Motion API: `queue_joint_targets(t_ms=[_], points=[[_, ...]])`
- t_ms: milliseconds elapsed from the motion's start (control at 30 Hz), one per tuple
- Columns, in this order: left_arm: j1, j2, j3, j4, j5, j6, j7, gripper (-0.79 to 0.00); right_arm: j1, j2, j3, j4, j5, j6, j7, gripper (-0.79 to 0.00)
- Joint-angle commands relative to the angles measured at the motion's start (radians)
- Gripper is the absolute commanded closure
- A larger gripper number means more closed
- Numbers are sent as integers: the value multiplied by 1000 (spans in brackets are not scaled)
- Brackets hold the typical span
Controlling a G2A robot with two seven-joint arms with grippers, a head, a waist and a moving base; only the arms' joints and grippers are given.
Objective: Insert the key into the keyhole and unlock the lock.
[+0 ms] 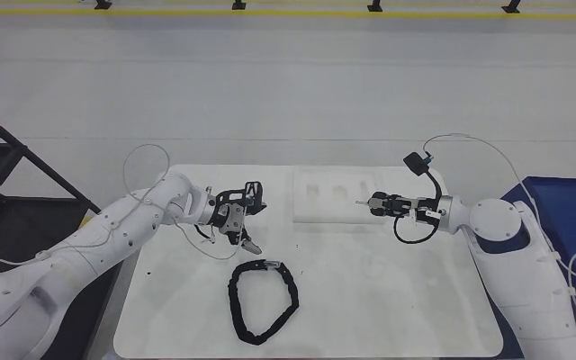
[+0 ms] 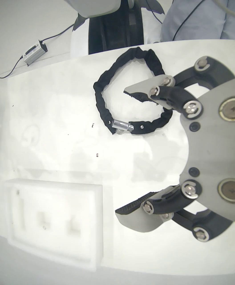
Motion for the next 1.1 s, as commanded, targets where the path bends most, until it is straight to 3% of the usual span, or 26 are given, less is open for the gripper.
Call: queue_joint_targets(t_ms=[0,500,633,833,1067], points=[[0,0,0,0,-1,0,1,-785,0,0,0,0,0,0,0,0],[0,0,0,0,-1,0,1,-785,0,0,0,0,0,0,0,0],[45,0,-5,-5,30,21,22,-785,0,0,0,0,0,0,0,0],[102,-10,-19,22,154,0,115,-785,0,0,0,0,0,0,0,0],[147,-37,-36,64,346,0,318,-785,0,0,0,0,0,0,0,0]])
